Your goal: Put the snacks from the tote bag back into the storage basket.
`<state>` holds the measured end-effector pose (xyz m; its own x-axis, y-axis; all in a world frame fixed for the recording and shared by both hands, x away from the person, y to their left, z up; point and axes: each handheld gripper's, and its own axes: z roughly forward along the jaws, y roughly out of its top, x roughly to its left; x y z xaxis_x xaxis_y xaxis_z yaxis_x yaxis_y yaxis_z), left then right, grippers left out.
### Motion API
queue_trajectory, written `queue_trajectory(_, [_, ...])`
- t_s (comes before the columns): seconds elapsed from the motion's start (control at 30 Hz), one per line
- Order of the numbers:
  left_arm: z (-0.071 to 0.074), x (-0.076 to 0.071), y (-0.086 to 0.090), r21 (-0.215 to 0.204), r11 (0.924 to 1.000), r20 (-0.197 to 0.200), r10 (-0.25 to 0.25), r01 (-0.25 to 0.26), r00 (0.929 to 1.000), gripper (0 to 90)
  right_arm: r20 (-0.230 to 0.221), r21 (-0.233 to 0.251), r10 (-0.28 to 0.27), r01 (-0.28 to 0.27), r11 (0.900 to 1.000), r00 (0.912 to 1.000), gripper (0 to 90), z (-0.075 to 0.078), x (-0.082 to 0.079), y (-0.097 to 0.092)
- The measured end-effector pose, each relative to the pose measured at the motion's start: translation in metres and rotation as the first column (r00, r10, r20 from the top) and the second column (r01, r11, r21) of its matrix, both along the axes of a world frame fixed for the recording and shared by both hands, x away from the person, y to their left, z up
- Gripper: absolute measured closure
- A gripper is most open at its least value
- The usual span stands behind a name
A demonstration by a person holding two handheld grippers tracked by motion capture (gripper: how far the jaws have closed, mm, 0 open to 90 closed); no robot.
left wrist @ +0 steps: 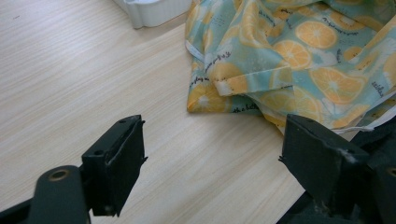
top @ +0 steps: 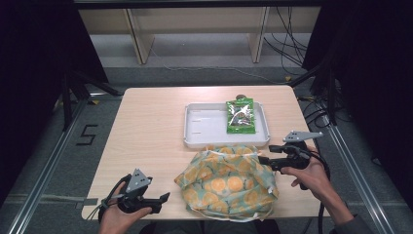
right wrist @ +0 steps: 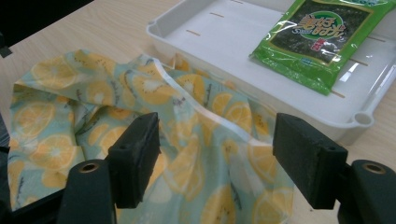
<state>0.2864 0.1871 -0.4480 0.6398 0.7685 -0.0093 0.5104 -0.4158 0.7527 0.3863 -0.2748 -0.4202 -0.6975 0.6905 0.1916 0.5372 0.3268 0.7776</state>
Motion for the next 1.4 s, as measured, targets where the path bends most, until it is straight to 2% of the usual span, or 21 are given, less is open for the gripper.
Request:
queue_trajectory(0.03, [0.0,0.0,0.0,0.0,1.0,0.0,-0.001,0.001,1.0,20.8,-0.006,-0.007,-0.012,0.012,0.9999,0.9999,31.8,0.001,-0.003,-0.001])
queue_trajectory(0.07, [0.0,0.0,0.0,0.003,1.0,-0.002,-0.003,0.003,1.0,20.8,-0.019,0.007,-0.01,0.01,0.9999,0.9998,31.5,0.0,-0.005,-0.002])
queue_trajectory(0.1, [0.0,0.0,0.0,0.003,1.0,-0.002,-0.002,0.002,1.0,20.7,-0.007,0.004,-0.006,0.006,1.0,1.0,31.1,-0.001,-0.006,-0.003])
queue_trajectory(0.17, [0.0,0.0,0.0,0.0,1.0,-0.004,-0.004,0.004,1.0,20.7,-0.027,0.002,-0.017,0.017,0.9999,0.9995,29.9,-0.001,-0.01,-0.006])
queue_trajectory(0.23, [-0.001,0.0,0.0,0.0,1.0,-0.004,-0.007,0.007,1.0,20.8,-0.015,-0.015,-0.015,0.014,0.9998,0.9998,29.3,-0.004,-0.011,-0.01])
queue_trajectory(0.37, [-0.001,0.0,0.0,0.0,1.0,-0.002,-0.007,0.007,1.0,20.8,-0.013,-0.017,-0.021,0.021,0.9996,0.9997,29.3,-0.007,-0.018,-0.014])
queue_trajectory(0.6, [-0.001,0.0,0.0,-0.007,1.0,-0.004,0.006,-0.006,1.0,20.7,-0.031,0.023,-0.041,0.042,0.9989,0.9987,29.2,-0.007,-0.036,-0.018])
queue_trajectory(0.63, [-0.001,0.0,0.0,-0.007,1.0,-0.004,0.006,-0.006,1.0,20.8,-0.026,0.019,-0.024,0.025,0.9995,0.9994,29.2,-0.008,-0.037,-0.02])
queue_trajectory(0.67, [-0.001,-0.001,0.0,-0.008,0.9999,-0.003,0.011,-0.011,0.9999,20.8,-0.033,0.021,-0.035,0.036,0.9991,0.9988,29.2,-0.008,-0.04,-0.02])
queue_trajectory(0.7, [-0.001,0.0,0.0,-0.005,1.0,0.0,0.006,-0.006,1.0,20.8,-0.014,0.009,-0.028,0.028,0.9996,0.9995,29.2,-0.008,-0.042,-0.022])
queue_trajectory(0.73, [-0.001,-0.001,0.0,-0.008,0.9999,-0.002,0.013,-0.013,0.9999,20.7,-0.027,0.012,-0.039,0.039,0.9992,0.9989,29.2,-0.008,-0.045,-0.023])
queue_trajectory(0.77, [-0.001,0.0,0.0,-0.009,0.9999,-0.001,0.007,-0.007,1.0,20.8,-0.002,-0.008,-0.029,0.029,0.9996,0.9996,29.0,-0.008,-0.046,-0.026])
queue_trajectory(0.83, [-0.001,0.0,0.0,-0.007,0.9999,-0.005,0.009,-0.009,1.0,20.7,-0.023,0.02,-0.041,0.042,0.9989,0.9989,29.0,-0.008,-0.053,-0.026])
queue_trajectory(0.93, [-0.001,0.0,0.0,-0.005,1.0,-0.005,0.004,-0.004,1.0,20.8,-0.022,0.02,-0.049,0.049,0.9986,0.9986,29.1,-0.01,-0.057,-0.028])
queue_trajectory(0.97, [-0.001,0.0,0.0,0.001,1.0,0.0,0.002,-0.002,1.0,20.8,-0.012,-0.013,-0.047,0.047,0.9988,0.9988,29.0,-0.012,-0.061,-0.031])
queue_trajectory(1.07, [-0.001,0.0,0.0,-0.006,0.9999,-0.003,0.012,-0.012,0.9999,20.8,-0.001,-0.024,-0.046,0.046,0.9986,0.9989,29.0,-0.013,-0.064,-0.033])
queue_trajectory(1.13, [-0.002,0.0,0.0,-0.005,0.9999,-0.003,0.009,-0.009,1.0,20.8,-0.024,-0.012,-0.048,0.047,0.9988,0.9986,29.0,-0.013,-0.068,-0.034])
queue_trajectory(1.17, [-0.002,0.0,0.0,-0.005,0.9999,-0.003,0.009,-0.009,1.0,20.8,0.003,-0.032,-0.038,0.038,0.9988,0.9993,29.0,-0.015,-0.068,-0.036])
queue_trajectory(1.23, [-0.001,0.0,-0.001,-0.007,0.9999,-0.003,0.013,-0.013,0.9999,20.8,-0.026,-0.026,-0.057,0.057,0.9981,0.998,29.0,-0.016,-0.072,-0.037])
queue_trajectory(1.3, [-0.001,0.0,0.0,-0.005,0.9999,-0.002,0.01,-0.01,0.9999,20.8,-0.012,-0.028,-0.044,0.044,0.9986,0.9989,29.0,-0.018,-0.072,-0.04])
queue_trajectory(1.4, [-0.001,0.0,-0.001,-0.006,0.9999,-0.001,0.014,-0.014,0.9999,20.7,-0.042,-0.022,-0.075,0.074,0.997,0.9963,28.7,-0.019,-0.077,-0.041])
